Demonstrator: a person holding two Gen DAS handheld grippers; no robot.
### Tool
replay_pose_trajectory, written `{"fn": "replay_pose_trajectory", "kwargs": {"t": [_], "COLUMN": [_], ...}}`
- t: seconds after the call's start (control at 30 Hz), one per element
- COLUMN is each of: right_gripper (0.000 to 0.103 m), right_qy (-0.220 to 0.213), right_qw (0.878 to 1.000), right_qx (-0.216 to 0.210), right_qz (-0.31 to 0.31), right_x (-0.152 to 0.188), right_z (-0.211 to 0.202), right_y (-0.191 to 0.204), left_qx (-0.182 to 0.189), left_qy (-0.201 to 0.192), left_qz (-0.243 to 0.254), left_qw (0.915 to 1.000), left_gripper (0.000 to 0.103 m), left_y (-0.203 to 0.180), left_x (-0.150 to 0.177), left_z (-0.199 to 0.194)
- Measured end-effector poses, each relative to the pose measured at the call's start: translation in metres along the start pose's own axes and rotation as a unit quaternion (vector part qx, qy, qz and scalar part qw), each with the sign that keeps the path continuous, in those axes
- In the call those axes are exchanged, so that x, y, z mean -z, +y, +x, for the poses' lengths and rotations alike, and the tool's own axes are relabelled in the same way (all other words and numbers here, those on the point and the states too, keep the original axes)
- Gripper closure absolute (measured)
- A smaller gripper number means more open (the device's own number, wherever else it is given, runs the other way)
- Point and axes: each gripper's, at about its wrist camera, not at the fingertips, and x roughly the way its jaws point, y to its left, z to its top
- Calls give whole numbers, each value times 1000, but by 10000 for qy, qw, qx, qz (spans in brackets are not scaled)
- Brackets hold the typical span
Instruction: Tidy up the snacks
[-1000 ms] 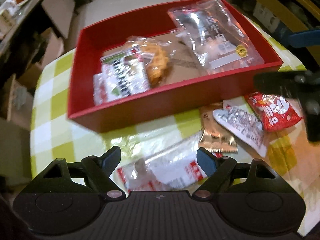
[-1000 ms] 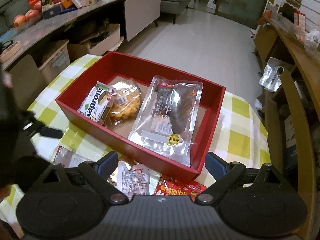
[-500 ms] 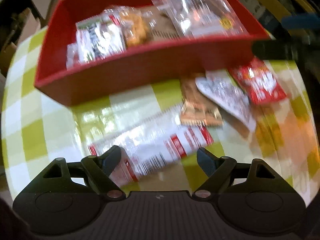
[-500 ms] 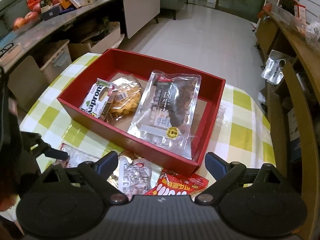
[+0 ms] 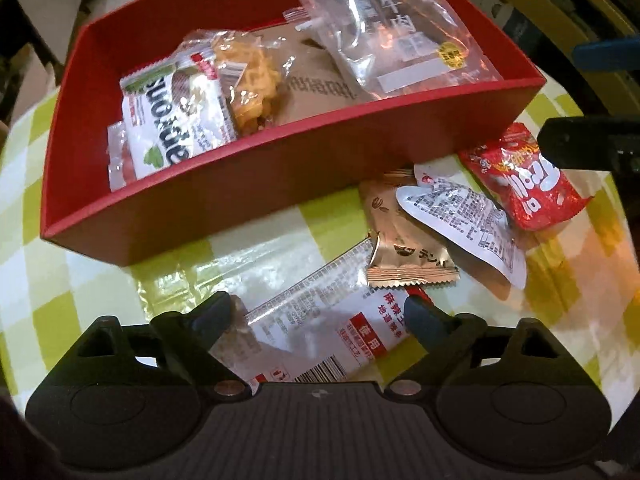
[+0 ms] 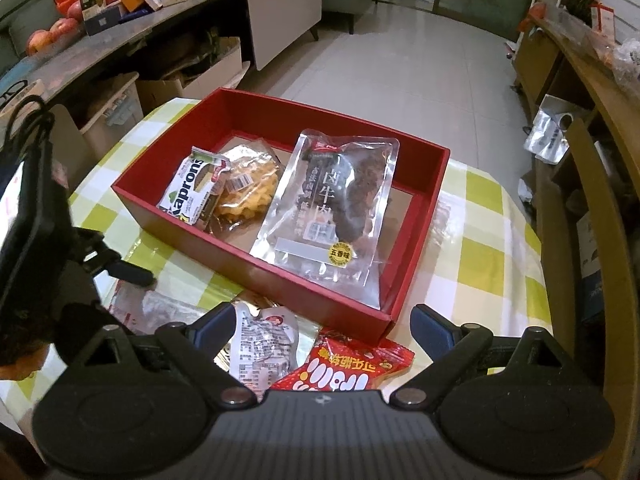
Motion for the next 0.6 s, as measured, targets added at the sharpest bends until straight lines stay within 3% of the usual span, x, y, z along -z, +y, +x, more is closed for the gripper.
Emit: {"fn": "replay_pose_trajectory", "kwargs": {"t": [0.1, 0.27, 0.37, 0.6], "right_gripper": [3, 3, 3, 3], "right_qy": [34, 21, 95, 340], "right_qw": [10000, 9999, 9997, 9987], "right_qx": [-25, -146, -209, -290], "right_qz": [-19, -51, -103, -254], "right_x": [-1, 0, 2, 7], "right_z": [1, -5, -3, 9], "right_y": [2, 7, 12, 20], "left_qx": [200, -11, 80, -252], "left_qy": [86, 261, 336, 278], "left_qz": [36, 418, 440, -106], "left_qw": [9998, 9988, 9984, 9992], "left_gripper": [7, 3, 5, 5], "left_y": [1, -23, -36, -36], "left_x": [14, 52, 69, 49], "left_z": [-4, -7, -13, -5]}}
